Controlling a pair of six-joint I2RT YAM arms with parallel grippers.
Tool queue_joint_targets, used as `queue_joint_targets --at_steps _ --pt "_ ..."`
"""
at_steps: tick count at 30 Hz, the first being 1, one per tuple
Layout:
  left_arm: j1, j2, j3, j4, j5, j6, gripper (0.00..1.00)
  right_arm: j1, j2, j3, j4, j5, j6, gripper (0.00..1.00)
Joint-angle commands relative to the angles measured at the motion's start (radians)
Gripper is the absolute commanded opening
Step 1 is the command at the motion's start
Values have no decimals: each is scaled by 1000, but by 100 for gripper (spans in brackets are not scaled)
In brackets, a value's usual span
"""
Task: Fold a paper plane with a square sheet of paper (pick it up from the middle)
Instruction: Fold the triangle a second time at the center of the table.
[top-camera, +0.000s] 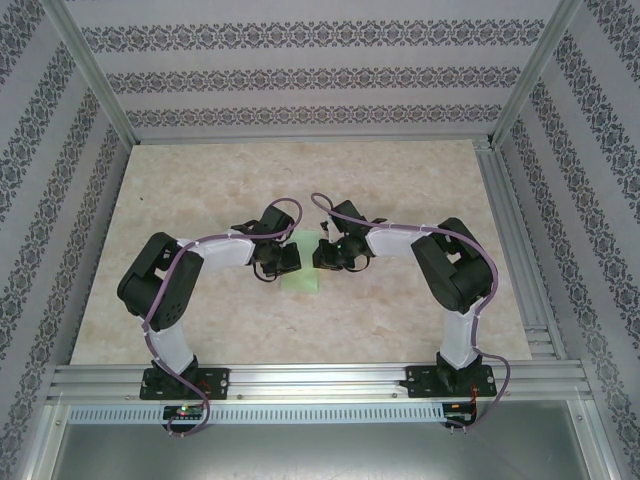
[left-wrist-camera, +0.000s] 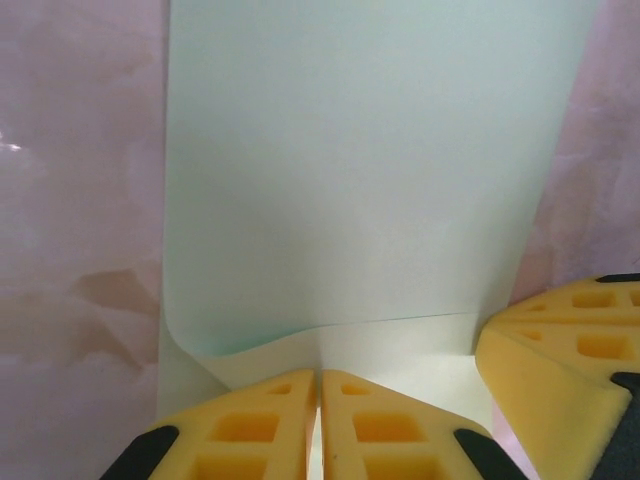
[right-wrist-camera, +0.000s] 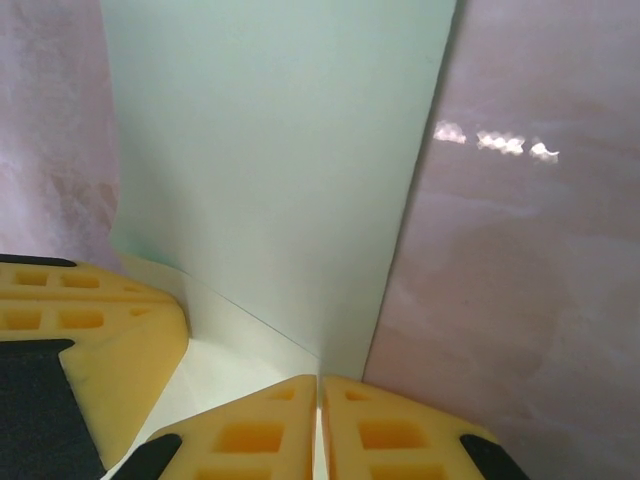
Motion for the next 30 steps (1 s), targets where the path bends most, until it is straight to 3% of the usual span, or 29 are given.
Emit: queue_joint_targets --at_steps 1,15,23,30 --pt "6 31 -29 -44 -54 -24 12 13 -11 30 6 -10 -8 12" --pt "5 33 -64 -27 -54 -69 11 91 -212 -103 -53 24 32 12" --pt "5 33 -71 -25 -56 -78 11 160 -184 -91 -83 35 32 12" --pt "5 30 -72 -25 -56 -76 11 161 -135 -60 -106 67 24 12"
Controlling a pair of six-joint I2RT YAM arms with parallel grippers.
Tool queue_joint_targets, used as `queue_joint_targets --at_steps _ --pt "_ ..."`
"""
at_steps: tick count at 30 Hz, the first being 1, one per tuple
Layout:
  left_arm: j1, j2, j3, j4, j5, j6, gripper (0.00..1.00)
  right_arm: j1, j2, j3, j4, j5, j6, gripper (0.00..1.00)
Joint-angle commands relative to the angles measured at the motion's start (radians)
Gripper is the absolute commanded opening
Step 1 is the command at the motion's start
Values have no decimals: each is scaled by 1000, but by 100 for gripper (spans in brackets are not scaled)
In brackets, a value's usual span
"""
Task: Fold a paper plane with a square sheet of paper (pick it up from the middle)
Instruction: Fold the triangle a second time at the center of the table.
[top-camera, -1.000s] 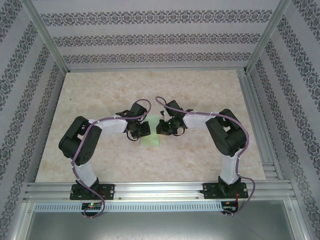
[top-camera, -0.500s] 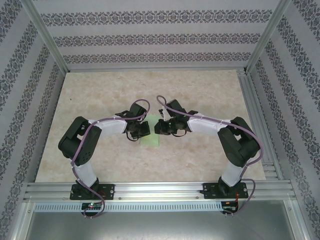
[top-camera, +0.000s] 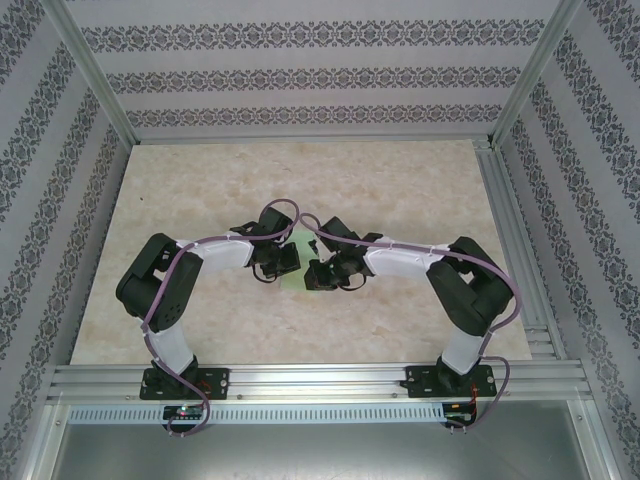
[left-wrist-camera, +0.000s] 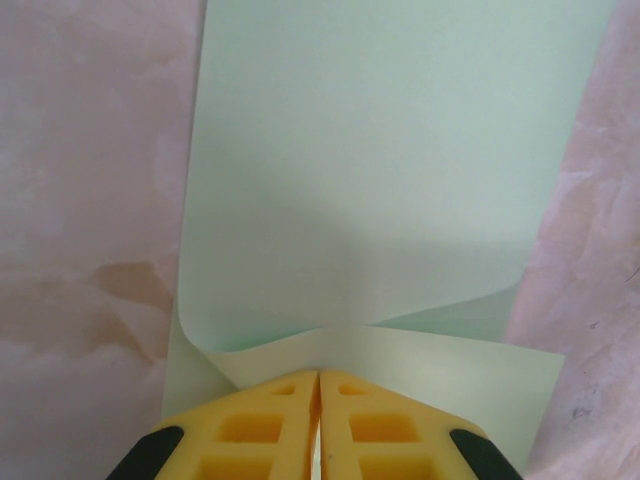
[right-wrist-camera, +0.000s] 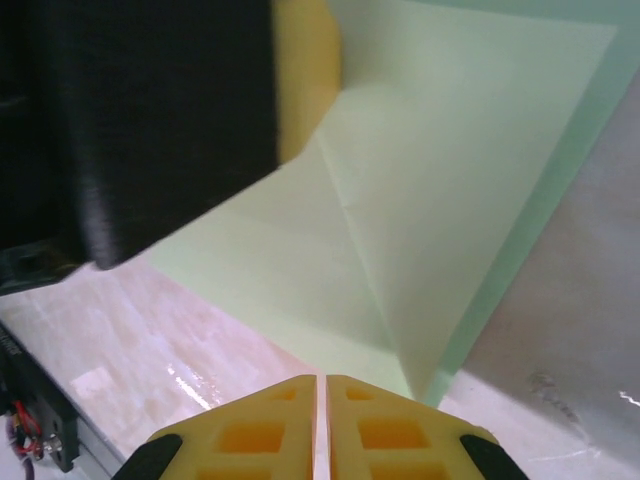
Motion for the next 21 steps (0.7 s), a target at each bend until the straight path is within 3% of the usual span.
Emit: queue_joint_targets --at_steps 1,21 --pt "4 37 -49 -57 -56 -13 11 3 30 34 -19 35 -6 12" --pt "4 39 -49 -62 -61 -12 11 -21 87 13 5 6 6 12"
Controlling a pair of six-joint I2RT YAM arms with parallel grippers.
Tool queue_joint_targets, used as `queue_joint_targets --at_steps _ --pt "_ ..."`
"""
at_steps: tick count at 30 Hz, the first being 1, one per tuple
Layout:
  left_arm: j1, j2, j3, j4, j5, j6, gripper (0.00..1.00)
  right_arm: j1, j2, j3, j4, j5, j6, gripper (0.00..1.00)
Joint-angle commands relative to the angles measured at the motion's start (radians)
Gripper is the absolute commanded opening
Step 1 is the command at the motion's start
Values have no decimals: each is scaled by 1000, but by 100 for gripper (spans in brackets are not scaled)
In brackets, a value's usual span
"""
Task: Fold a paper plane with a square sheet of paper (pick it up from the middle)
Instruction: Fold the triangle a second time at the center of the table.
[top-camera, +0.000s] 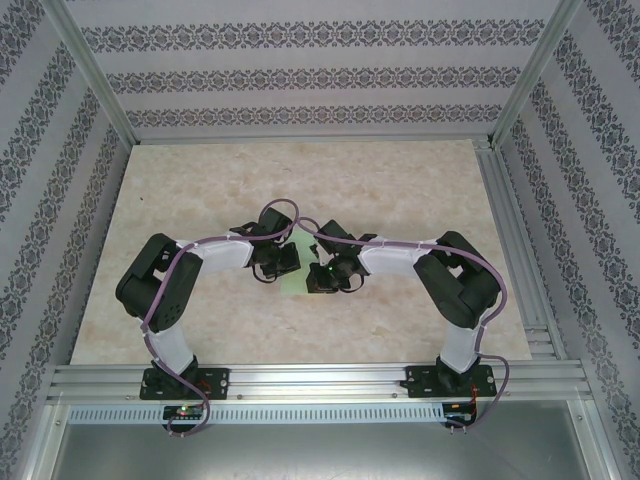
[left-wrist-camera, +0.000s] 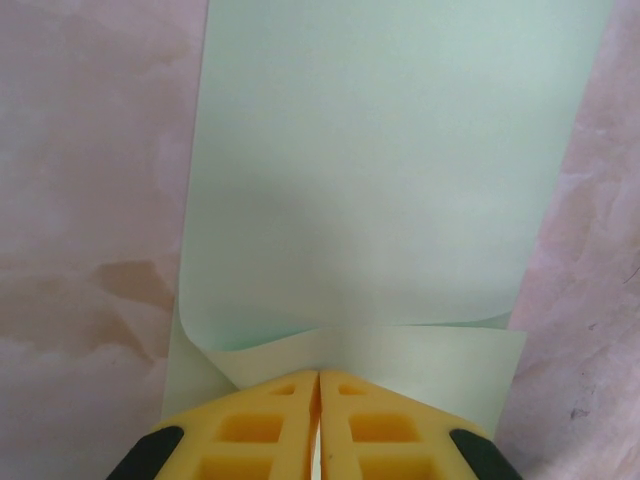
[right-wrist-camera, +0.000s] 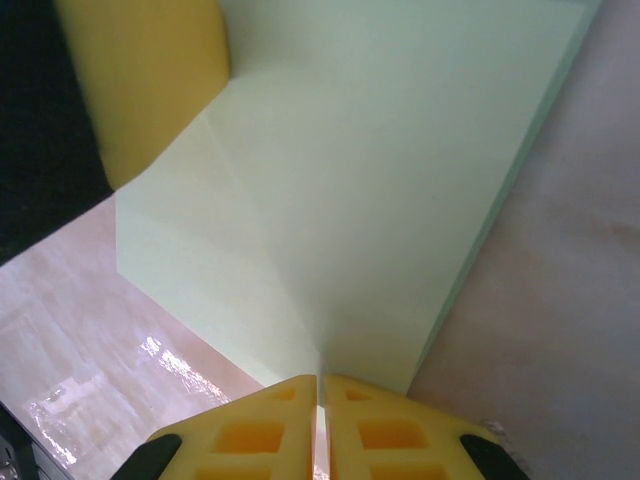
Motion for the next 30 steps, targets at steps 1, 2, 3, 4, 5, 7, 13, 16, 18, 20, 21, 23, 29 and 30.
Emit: queue_joint_targets --at_steps 1,2,3,4,5,7,13,16,18,20,21,23,29,30 --pt "5 41 -47 -66 -62 -7 11 -12 15 8 5 -3 2 12" --pt "5 42 -45 -68 -62 -7 11 -12 7 14 2 -7 -1 12" --pt "4 41 -46 -68 -62 -7 11 -11 -6 17 3 -10 -4 12" --pt "5 41 -46 -68 -61 -7 11 -12 -26 17 9 -15 -5 12" --pt "5 40 -46 -69 -62 -7 11 -13 -47 18 15 -18 -7 13" --pt "5 39 -45 -69 -62 -7 11 -17 -73 23 20 -18 -11 13" --pt "5 44 -40 -72 -58 -3 11 -26 10 52 16 -7 -18 13" --pt "5 40 -38 -78 -59 -1 11 -25 34 51 19 -5 -16 13" --pt "5 39 -36 -80 -61 1 11 -26 36 41 18 -5 -16 13" --pt "5 40 -34 -82 -61 1 11 -25 32 24 16 -11 -15 13" --pt "4 40 -35 -82 -61 0 11 -27 28 14 14 -14 -16 13" --pt "5 39 -35 -80 -63 0 11 -28 22 -4 5 -15 -20 13" --pt "5 38 -41 -77 -66 -3 11 -26 -11 -25 -34 -9 -41 13" --pt "5 38 -41 -77 -64 -4 11 -28 -24 -22 -39 -13 -42 13"
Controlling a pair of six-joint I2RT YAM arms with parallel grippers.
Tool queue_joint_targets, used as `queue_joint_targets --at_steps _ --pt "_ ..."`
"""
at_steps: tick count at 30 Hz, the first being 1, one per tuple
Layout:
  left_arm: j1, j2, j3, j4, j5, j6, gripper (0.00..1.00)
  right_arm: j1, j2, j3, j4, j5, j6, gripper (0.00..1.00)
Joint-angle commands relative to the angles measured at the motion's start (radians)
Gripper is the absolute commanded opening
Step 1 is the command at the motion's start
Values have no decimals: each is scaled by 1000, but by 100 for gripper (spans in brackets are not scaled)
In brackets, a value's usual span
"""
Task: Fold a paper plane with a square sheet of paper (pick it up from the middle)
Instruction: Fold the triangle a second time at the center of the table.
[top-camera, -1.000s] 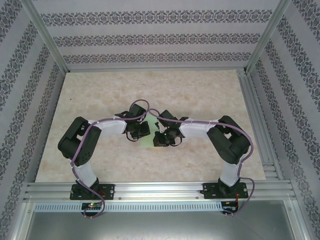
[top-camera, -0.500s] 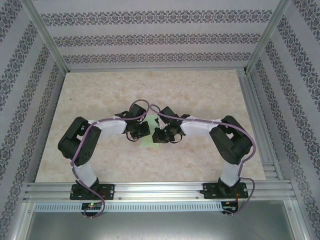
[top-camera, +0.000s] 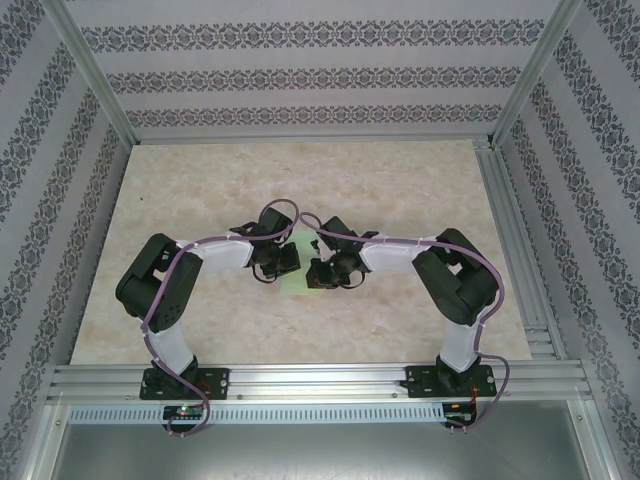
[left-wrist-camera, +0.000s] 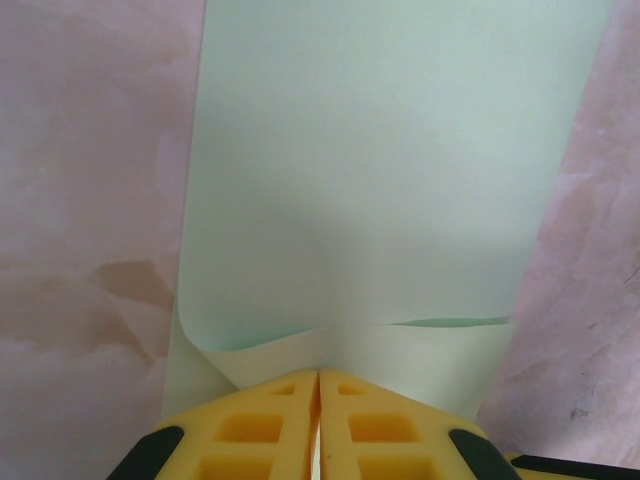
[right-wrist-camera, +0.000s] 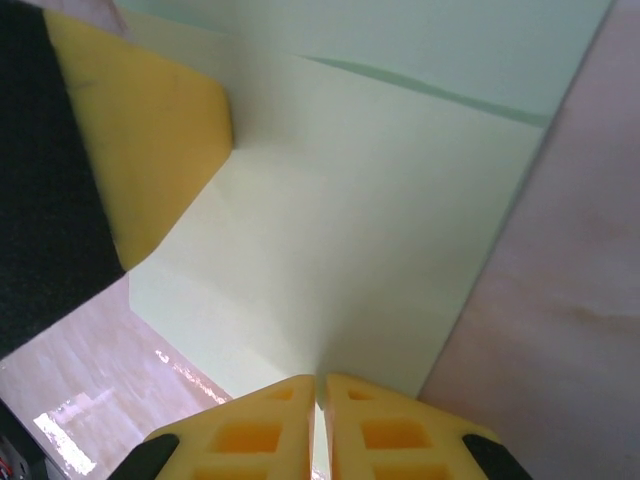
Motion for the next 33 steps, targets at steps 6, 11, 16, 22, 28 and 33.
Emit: queue_joint_targets --at_steps 6,11,16,22,28,33 --pt "5 39 -43 -73 -62 -3 11 -1 -57 15 -71 1 -37 13" --pt "5 44 -29 -81 -54 2 11 -5 25 106 -53 14 -43 13" --pt "5 42 -27 -86 -57 2 11 -5 73 118 -38 6 -37 13" --pt "5 42 -30 -85 -65 -1 11 -2 35 33 -46 -8 -37 13" --pt "5 43 -36 -77 -70 -7 11 1 -45 -60 -105 -18 -52 14" --pt "5 43 -40 -72 -70 -7 11 5 -83 -77 -146 0 -68 14"
